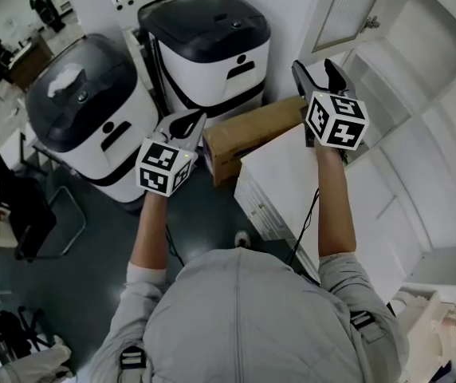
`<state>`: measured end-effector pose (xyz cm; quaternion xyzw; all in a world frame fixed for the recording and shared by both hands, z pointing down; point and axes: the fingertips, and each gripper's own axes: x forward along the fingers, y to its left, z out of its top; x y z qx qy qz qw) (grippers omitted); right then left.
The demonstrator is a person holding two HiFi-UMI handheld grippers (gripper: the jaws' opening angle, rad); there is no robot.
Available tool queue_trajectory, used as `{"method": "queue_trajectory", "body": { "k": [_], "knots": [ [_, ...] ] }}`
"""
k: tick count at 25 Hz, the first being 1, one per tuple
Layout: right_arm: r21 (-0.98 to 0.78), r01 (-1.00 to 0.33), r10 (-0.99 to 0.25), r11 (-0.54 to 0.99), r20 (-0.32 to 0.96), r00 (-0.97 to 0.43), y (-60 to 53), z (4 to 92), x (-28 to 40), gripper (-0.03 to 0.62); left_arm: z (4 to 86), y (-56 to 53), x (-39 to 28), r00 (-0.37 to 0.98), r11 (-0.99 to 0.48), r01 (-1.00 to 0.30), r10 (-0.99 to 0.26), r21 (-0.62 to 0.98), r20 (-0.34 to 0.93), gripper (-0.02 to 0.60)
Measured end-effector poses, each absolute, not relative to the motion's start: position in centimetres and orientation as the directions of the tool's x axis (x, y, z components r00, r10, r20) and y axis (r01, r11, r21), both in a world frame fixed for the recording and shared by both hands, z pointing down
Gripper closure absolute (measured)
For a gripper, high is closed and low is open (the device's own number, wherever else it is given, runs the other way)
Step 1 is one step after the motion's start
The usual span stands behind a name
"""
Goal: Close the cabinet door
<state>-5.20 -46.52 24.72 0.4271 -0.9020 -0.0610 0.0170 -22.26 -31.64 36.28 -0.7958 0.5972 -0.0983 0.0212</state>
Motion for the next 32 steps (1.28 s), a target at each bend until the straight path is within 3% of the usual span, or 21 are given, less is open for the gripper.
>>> {"method": "queue_trajectory", "body": {
  "k": [6,25,29,32],
  "knots": [
    [0.072,-0.785,-0.786,0.615,-0.027,-0.618,-45.3,25.0,-2.6,0.287,36.0,-31.4,-20.9,0.311,-0.329,-0.931,-0.941,-0.157,0.132,0.563],
    [0.076,-0.842,-0.837,0.535,-0.092,-0.540,-41.3,25.0,7.2,0.455,38.4,-30.9,-12.5,0.527,-0.560,-0.813,-0.824,-0.159,0.207,0.563],
    [0.009,-0.790,-0.782,0.613,-0.137,-0.609,-41.7,25.0,8.9,0.454,38.7,-31.7,-11.0,0.543,-0.580,-0.799,-0.810,-0.161,0.223,0.563],
    [-0.003,-0.831,-0.823,0.557,-0.141,-0.551,-42.9,25.1,11.5,0.466,38.7,-32.4,-9.8,0.555,-0.594,-0.787,-0.799,-0.167,0.230,0.563]
  ]
}}
